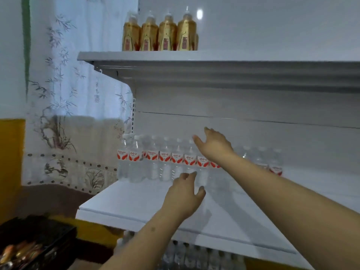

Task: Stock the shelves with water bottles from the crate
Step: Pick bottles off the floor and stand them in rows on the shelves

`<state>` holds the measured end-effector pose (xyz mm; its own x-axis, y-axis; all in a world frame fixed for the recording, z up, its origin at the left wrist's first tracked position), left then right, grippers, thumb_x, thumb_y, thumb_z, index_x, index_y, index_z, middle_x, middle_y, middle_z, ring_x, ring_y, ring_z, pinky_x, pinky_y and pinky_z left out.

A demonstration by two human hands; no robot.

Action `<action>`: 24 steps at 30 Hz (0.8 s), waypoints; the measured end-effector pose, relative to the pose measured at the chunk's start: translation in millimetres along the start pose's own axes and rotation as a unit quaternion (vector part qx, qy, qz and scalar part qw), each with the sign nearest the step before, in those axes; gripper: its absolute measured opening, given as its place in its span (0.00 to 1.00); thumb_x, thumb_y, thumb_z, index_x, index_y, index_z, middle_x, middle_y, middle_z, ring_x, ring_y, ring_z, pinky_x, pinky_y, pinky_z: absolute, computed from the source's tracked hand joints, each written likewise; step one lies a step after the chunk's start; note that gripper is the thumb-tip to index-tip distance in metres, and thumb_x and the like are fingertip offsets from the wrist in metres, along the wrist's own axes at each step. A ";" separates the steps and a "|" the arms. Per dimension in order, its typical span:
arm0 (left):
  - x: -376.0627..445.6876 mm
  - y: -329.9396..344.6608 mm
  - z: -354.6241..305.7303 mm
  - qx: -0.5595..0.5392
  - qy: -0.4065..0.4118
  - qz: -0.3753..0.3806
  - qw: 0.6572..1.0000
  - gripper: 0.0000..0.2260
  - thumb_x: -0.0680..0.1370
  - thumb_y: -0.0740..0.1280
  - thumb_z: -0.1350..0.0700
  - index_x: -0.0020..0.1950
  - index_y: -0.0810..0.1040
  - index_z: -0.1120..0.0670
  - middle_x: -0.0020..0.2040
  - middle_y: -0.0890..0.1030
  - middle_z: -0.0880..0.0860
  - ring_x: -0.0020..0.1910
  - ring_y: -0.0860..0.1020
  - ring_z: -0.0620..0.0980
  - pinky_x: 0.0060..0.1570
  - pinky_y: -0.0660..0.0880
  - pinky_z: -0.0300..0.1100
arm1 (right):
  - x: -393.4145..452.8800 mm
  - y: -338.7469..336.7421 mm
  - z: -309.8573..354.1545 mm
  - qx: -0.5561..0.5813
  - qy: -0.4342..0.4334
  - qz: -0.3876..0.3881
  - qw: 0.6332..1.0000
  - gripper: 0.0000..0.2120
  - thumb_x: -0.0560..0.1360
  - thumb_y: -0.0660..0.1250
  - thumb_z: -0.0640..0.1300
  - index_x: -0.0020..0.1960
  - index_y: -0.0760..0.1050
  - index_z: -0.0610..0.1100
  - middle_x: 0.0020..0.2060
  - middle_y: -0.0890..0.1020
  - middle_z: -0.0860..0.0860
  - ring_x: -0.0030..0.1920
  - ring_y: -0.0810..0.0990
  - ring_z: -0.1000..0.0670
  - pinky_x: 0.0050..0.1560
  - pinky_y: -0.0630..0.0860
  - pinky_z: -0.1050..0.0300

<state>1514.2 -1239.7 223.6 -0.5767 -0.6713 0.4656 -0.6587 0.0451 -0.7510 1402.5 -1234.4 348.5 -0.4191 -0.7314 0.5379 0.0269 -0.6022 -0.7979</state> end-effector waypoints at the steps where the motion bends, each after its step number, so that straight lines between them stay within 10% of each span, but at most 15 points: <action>1: -7.5 10.3 -25.0 -0.005 0.024 0.011 1.000 0.27 0.81 0.58 0.44 0.78 0.59 0.50 0.75 0.65 0.52 0.72 0.66 0.53 0.67 0.69 0.48 | -9.5 -18.2 -14.0 -0.005 0.000 -0.009 1.000 0.35 0.80 0.51 0.65 0.79 0.54 0.45 0.77 0.60 0.45 0.75 0.60 0.42 0.73 0.61 0.43; 11: -138.9 235.3 -267.3 -0.072 0.235 0.279 0.928 0.22 0.79 0.58 0.43 0.72 0.67 0.48 0.67 0.71 0.51 0.65 0.71 0.52 0.62 0.72 0.49 | -219.5 -145.3 -240.4 -0.089 0.098 -0.069 0.989 0.34 0.79 0.55 0.64 0.77 0.61 0.43 0.75 0.65 0.47 0.75 0.62 0.46 0.73 0.61 0.46; 24: -585.3 476.8 -384.0 -0.011 0.314 0.717 0.622 0.29 0.76 0.64 0.43 0.72 0.68 0.57 0.69 0.72 0.56 0.62 0.75 0.56 0.53 0.72 0.41 | -779.0 -148.3 -472.8 -0.076 0.592 -0.009 0.802 0.29 0.82 0.57 0.57 0.76 0.62 0.41 0.73 0.68 0.43 0.72 0.67 0.45 0.69 0.63 0.56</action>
<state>1352.2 -541.2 -227.2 -0.6502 0.4921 -0.5788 0.7478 0.2798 -0.6021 1296.0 -424.0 -80.9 -0.9890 0.1476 -0.0133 -0.0627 -0.4980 -0.8649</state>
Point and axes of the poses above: each hand's wrist, its own x-axis towards the middle knuckle, its own y-axis out of the palm, z = x × y, the point moved 10 cm from there along x, towards the middle knuckle
